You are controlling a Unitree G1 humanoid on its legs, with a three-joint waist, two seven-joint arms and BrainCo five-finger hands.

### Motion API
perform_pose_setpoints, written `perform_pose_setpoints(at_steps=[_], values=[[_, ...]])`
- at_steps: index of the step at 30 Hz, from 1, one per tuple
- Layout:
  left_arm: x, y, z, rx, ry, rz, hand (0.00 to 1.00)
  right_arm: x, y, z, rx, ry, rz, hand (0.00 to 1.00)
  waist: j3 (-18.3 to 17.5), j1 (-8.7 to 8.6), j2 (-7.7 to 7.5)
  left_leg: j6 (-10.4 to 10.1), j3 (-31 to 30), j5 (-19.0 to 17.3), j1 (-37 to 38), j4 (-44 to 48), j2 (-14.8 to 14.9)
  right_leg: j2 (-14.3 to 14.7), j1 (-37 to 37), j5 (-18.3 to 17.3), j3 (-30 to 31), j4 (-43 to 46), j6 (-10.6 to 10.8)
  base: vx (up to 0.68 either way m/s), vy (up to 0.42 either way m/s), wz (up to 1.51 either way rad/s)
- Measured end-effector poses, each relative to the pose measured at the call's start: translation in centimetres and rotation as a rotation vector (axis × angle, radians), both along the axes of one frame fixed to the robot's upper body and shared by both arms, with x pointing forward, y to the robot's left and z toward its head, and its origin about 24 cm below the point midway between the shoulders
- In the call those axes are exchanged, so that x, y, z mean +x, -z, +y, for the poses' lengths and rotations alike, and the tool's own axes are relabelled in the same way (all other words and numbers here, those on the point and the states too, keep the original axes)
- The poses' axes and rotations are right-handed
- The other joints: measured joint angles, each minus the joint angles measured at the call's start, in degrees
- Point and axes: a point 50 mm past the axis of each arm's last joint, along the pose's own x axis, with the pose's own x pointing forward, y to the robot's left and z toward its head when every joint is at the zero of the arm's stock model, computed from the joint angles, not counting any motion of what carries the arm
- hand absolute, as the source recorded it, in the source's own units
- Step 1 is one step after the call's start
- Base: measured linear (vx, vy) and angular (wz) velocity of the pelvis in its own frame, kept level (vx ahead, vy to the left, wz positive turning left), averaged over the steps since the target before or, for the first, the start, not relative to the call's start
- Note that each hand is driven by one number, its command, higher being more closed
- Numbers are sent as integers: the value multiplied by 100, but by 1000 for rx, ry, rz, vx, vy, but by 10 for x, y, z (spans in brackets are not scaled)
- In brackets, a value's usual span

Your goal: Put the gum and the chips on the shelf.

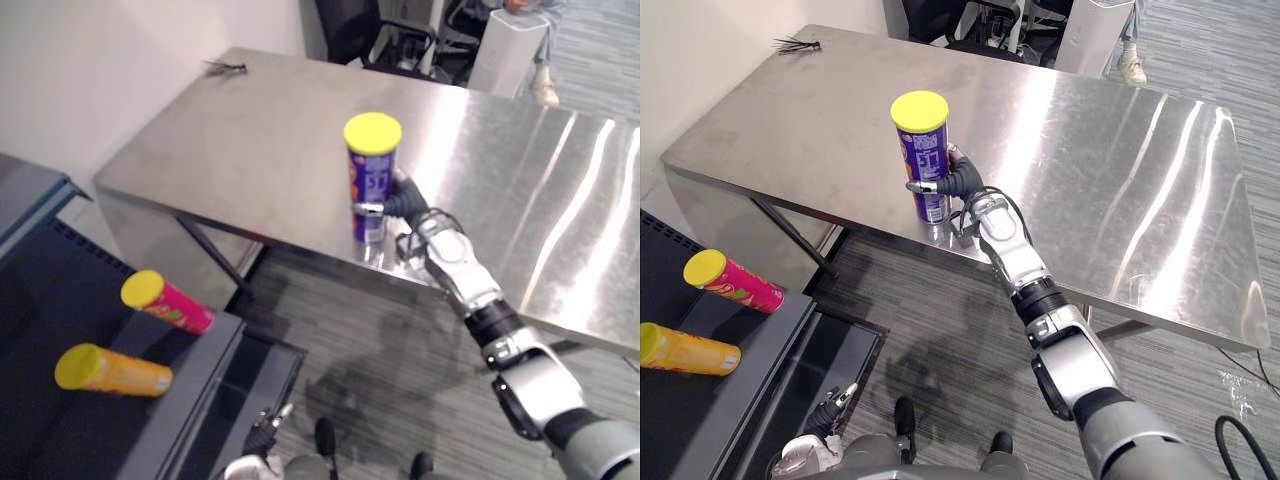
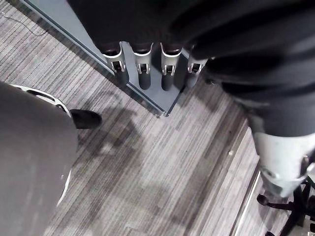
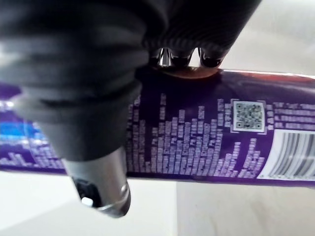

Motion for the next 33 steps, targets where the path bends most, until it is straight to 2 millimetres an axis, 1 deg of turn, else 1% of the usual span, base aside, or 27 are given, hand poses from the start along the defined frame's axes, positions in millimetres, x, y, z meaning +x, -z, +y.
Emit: perform_pose_setpoints(at_steps=[9,10,12,13,14,16,17,18,19,20,24,26,28,29,31,33], values=[[0,0,0,6,-3,2,0,-4,4,-1,4,20,-4,100,1,2,-6,-9,75,11,27,0,7,-2,-9,0,42,7,0,-1,-1,-4],[0,0,0,6,-3,1,0,-6,-1,-8,23,55,-30,100,-5,2,-15,-11,77,30,25,1,28,12,-20,4,87,14,0,0,0,0],[0,0,1,7,-3,1,0,-9,-8,-14,62,79,-60,100,-11,3,-25,-17,76,35,26,2,40,23,-22,5,108,17,-1,0,0,0],[0,0,1,8,-4,1,0,-11,-16,-19,92,94,-94,100,-13,0,-27,-23,80,40,26,2,48,31,-34,5,132,21,-1,-10,-11,-12],[0,0,1,10,-5,3,0,-16,-32,-27,135,120,-160,100,-19,-7,-29,-29,107,50,12,18,66,47,-87,10,193,40,-8,-10,-14,-13],[-1,0,1,13,-8,9,0,-22,-44,-38,167,148,-225,100,-27,-31,-27,-41,112,63,9,27,103,84,-99,44,204,43,-55,-9,-17,-8],[-2,1,2,14,-10,15,0,-28,-50,-49,189,175,-263,100,-63,-40,-45,-50,108,73,6,35,141,122,-104,71,209,43,-68,0,0,0],[-4,2,3,13,-15,27,0,-34,-52,-60,203,201,-290,100,-127,-43,-76,-62,104,81,3,36,158,129,-106,71,211,42,-68,0,0,0],[-4,2,3,12,-16,32,0,-37,-53,-65,206,211,-304,100,-153,-49,-86,-64,103,83,3,37,166,130,-106,71,212,42,-68,0,0,0],[-5,3,3,13,-14,40,0,-44,-55,-74,215,231,-333,100,-197,-73,-96,-72,103,97,2,37,176,138,-109,71,217,42,-68,0,0,0],[-11,6,3,17,-9,67,0,-64,-54,-94,228,273,-390,100,-299,-226,-93,-70,117,144,-3,4,200,183,-132,68,272,41,-71,-45,-10,-4],[-13,6,4,17,-12,72,0,-72,-51,-102,250,294,-399,100,-306,-272,-92,-74,138,171,-10,0,209,191,-170,58,302,37,-77,-95,-4,-11],[-14,7,4,14,-21,77,0,-78,-44,-111,271,316,-387,100,-335,-300,-83,-74,177,193,-25,-1,219,197,-203,37,330,30,-101,-93,-2,-10],[-16,8,5,13,-30,84,0,-81,-36,-116,267,334,-366,100,-380,-335,-72,-81,177,207,-25,-1,233,202,-210,34,330,40,-104,-63,-2,-3],[-18,8,5,14,-30,91,0,-88,-23,-126,258,365,-328,100,-478,-338,-83,-101,177,212,-24,-1,249,202,-223,22,335,64,-117,-52,6,-2],[-21,9,5,14,-32,97,0,-95,-17,-132,255,379,-312,100,-547,-343,-91,-110,190,219,-25,-1,260,202,-251,13,350,96,-128,-33,14,-5]])
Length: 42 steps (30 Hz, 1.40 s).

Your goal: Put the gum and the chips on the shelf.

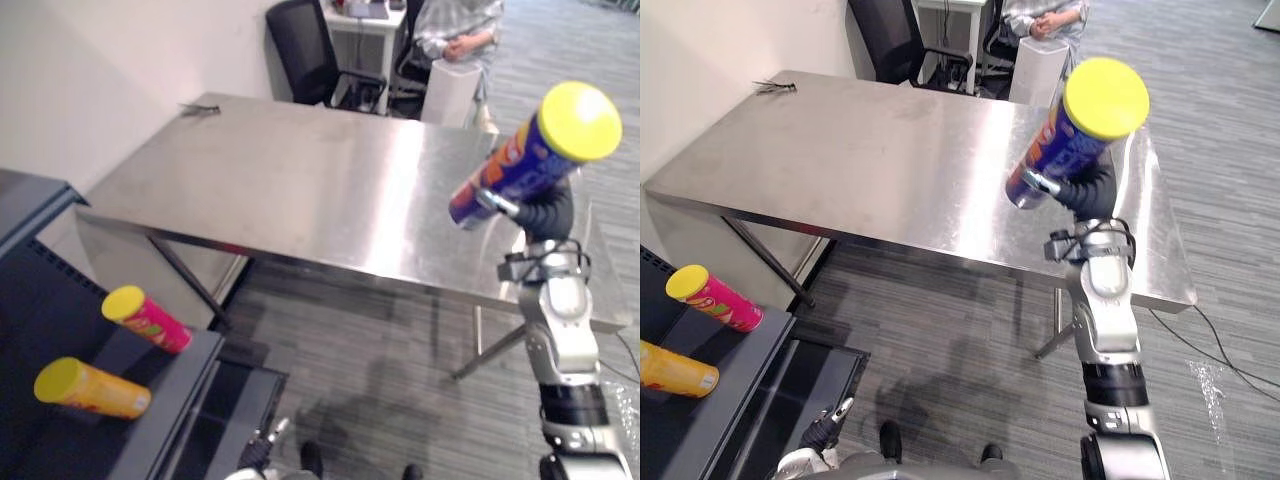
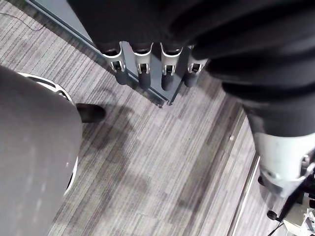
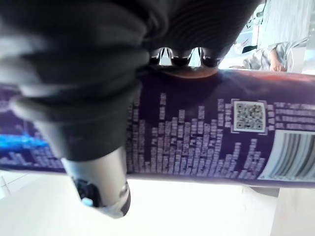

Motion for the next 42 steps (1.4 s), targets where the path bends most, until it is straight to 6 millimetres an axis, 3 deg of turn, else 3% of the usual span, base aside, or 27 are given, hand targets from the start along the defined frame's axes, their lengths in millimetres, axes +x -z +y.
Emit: perform_pose_setpoints(at_steps=[5,16,24,28,31,32,33,34,35,36,37,39,42], values=[[-3,0,2,12,23,8,0,-19,7,-13,10,25,2,100,-127,-21,-70,-1,37,5,0,0,-8,-14,-33,-1,17,9,-1,-9,5,-2],[-10,1,5,16,18,24,0,-36,31,-30,33,88,81,100,-294,-142,-155,-13,78,-5,40,29,-29,-21,-109,-44,94,217,18,5,2,-1],[-15,2,8,1,-28,34,0,-51,47,-30,116,111,119,100,-220,-161,-182,-40,-68,11,196,48,-108,-215,-473,-788,56,1486,-70,-21,-10,9],[-11,1,12,-10,-54,13,0,-48,50,-13,133,29,135,100,-72,-170,-53,-139,-718,-76,-525,754,24,-203,-623,-961,-547,1826,-222,-76,-88,78],[-7,-1,12,-15,-69,-6,0,-40,44,2,153,-47,109,100,128,-76,133,-391,-1327,252,-1006,728,130,-101,-834,-1101,-1191,2264,-397,-128,-157,113],[-8,0,12,-24,-81,1,0,-36,37,4,150,-56,82,100,206,32,252,-352,-1235,41,-1094,507,233,-58,-808,-1134,-1632,2214,-466,-186,-219,150],[-10,1,12,-30,-89,13,0,-35,34,2,147,-48,70,100,248,33,292,-307,-975,-399,-1196,494,308,-109,-694,-1099,-1990,2052,-530,-161,-138,152],[-10,1,14,-27,-96,14,0,-35,32,-2,147,-34,63,100,320,29,177,-125,-703,-430,-1251,604,326,-227,-652,-1137,-2207,1981,-622,-144,-66,171],[-9,-1,17,-24,-109,5,0,-35,29,-8,155,-2,49,100,352,33,151,233,-111,-297,-1396,1177,367,-457,-593,-1154,-2603,1985,-688,-154,-120,185],[-17,1,18,-25,-123,25,0,-34,27,-11,158,17,37,100,374,20,126,272,361,-295,-1383,1845,419,-614,-442,-1145,-3030,1934,-702,-136,-162,183],[-21,2,17,-26,-125,32,0,-35,26,-13,159,27,33,100,359,0,153,301,513,-348,-1323,2121,475,-652,-368,-1140,-3226,1887,-700,-93,-191,177],[-31,4,15,-35,-137,58,0,-37,25,-22,164,67,22,100,311,3,261,165,706,-758,-940,2693,774,-718,-202,-1054,-3962,1802,-654,-106,-110,162],[-42,9,8,-65,-152,107,0,-40,27,-29,165,100,31,100,241,-4,389,-62,717,-920,-390,2337,984,-787,-191,-1005,-4742,1820,-582,-95,36,147]])
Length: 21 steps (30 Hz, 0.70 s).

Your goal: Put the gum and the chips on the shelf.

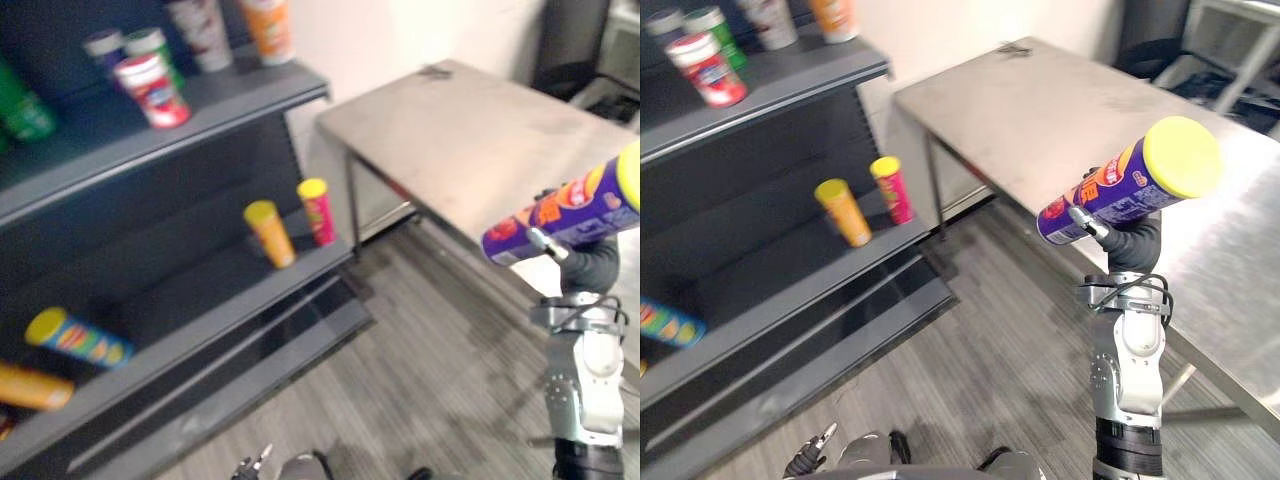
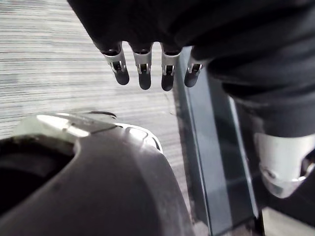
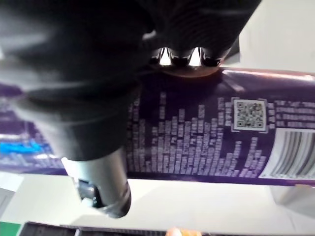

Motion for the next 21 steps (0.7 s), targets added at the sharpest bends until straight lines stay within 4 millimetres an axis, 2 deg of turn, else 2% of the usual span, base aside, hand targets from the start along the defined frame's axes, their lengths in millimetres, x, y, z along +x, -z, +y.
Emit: perform_pose_setpoints(at_steps=[2,3,6,9,13,15,17,19,21], values=[[-1,1,-2,-7,-5,1,0,0,2,-2,4,8,11,100,-38,9,95,-58,115,-14,152,-609,-18,-33,44,88,-397,5,65,-75,168,112],[-1,0,-1,-6,-6,1,0,1,4,-2,6,6,16,100,-37,30,91,-65,188,-16,150,-740,-43,-50,53,124,-499,13,79,-82,217,110],[-6,1,2,-2,-33,10,0,2,6,4,36,-8,16,100,-41,88,-26,-172,107,58,106,-1121,-295,-201,57,311,-602,-25,191,-65,250,74],[-10,1,4,7,-44,23,0,2,9,7,59,-12,20,100,-31,152,-80,-84,81,77,35,-1165,-528,-396,26,531,-604,-43,235,-37,224,16],[3,-2,12,39,-23,-3,0,2,12,8,46,22,37,100,118,169,-201,96,75,23,-113,-1035,-684,-623,-76,659,-553,88,212,-61,161,6],[10,-6,20,65,-18,-24,0,3,13,10,57,19,38,100,224,191,-345,164,113,-91,-258,-886,-681,-624,-181,704,-326,70,253,-92,108,-8],[12,-7,23,73,-18,-28,0,4,13,14,33,15,43,100,269,246,-396,155,142,-122,-288,-933,-692,-566,-271,790,-191,-57,245,-86,125,-17],[10,-6,23,77,-25,-22,0,5,14,18,22,0,49,100,296,266,-392,157,171,-118,-270,-973,-698,-476,-282,878,-52,-236,282,-53,120,-15],[11,-8,26,81,-50,-32,0,6,14,21,17,-18,48,100,293,356,-403,149,243,-44,-268,-1108,-704,-392,-373,946,39,-360,258,0,64,-16]])
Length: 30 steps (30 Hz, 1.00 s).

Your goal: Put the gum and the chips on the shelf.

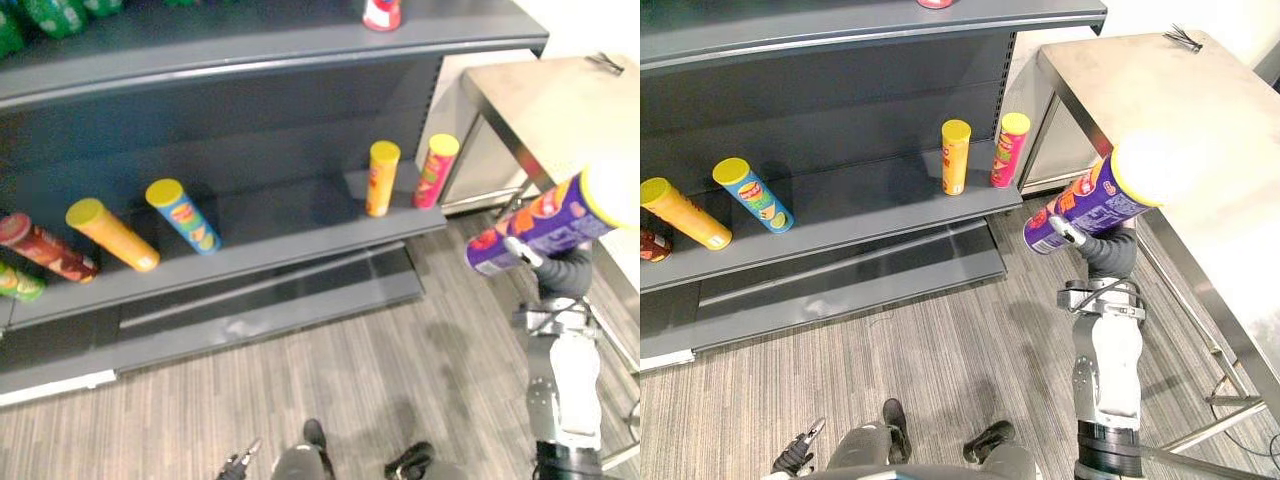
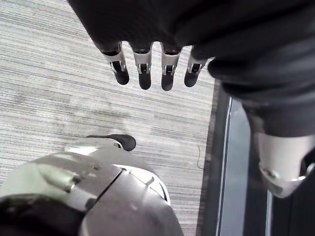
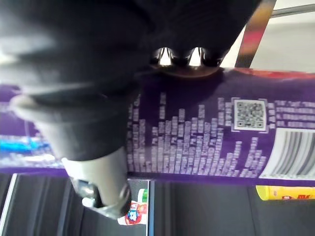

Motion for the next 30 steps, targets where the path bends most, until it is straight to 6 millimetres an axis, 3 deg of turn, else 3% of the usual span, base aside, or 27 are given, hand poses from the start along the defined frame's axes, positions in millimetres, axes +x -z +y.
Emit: perform_pose_setpoints(at_steps=[6,10,12,13,14,15,16,18,21,23,24,25,26,30], values=[[3,-1,-1,-14,-18,-29,0,8,12,11,1,-57,53,100,21,5,-32,19,-59,28,-156,165,92,106,-19,26,4,-69,-16,56,34,8],[10,-4,-3,-30,-42,-72,0,16,13,37,-17,-175,64,100,50,129,-48,24,-103,-483,-413,1082,421,137,34,77,156,82,-21,77,76,1],[12,-4,-5,-32,-25,-74,0,17,14,49,-30,-235,68,100,116,166,31,62,-180,-798,-407,1411,492,-171,-8,98,431,866,-49,1,129,11],[13,-5,-5,-28,-22,-81,0,16,16,55,-35,-264,74,100,137,139,61,122,-301,-942,-368,1536,430,-430,-196,270,902,1576,-313,36,198,43],[16,-7,-5,-12,6,-99,0,16,15,59,-41,-283,72,100,189,134,129,195,-489,-1005,-243,1543,339,-526,-720,553,1843,2244,-822,75,198,47],[18,-7,-6,-9,18,-106,0,16,16,59,-42,-290,74,100,226,131,189,209,-598,-1012,-227,1540,331,-351,-892,388,2442,2316,-621,91,147,56],[21,-9,-5,3,40,-113,0,15,17,61,-45,-300,78,100,231,108,196,265,-761,-993,-194,1435,308,15,-1043,-13,3142,2091,-249,75,84,82],[18,-8,-1,19,42,-97,0,15,18,64,-48,-322,78,100,226,-11,118,367,-1060,-863,-4,1057,-39,590,-1209,-158,4130,1186,-156,114,64,102],[17,-8,-1,23,53,-88,0,13,20,63,-49,-322,85,100,272,-79,52,361,-1449,-857,202,936,-438,997,-1365,-18,5052,271,56,195,28,95],[17,-8,-1,29,86,-80,0,9,26,60,-45,-313,109,100,257,-205,-4,304,-1832,-890,212,987,-631,1117,-1368,106,5668,10,209,275,-101,134],[15,-6,1,31,89,-64,0,5,29,59,-41,-308,121,100,250,-304,-75,183,-2004,-964,218,1095,-735,1066,-1246,458,5733,-147,277,275,-156,136],[14,-6,0,28,84,-56,0,4,30,57,-44,-304,122,100,266,-320,-34,126,-2009,-1011,211,1169,-695,1054,-1181,352,5649,-135,376,262,-169,86],[10,-3,-6,12,78,-46,0,4,28,57,-43,-304,118,100,250,-284,102,37,-2009,-1020,165,1217,-507,1202,-1106,368,5543,-210,343,195,-138,32],[4,2,-14,-19,66,-21,0,-1,23,44,-13,-257,90,100,241,-351,150,-201,-2260,-894,291,874,-258,1389,-865,258,5118,-400,162,183,-154,39]])
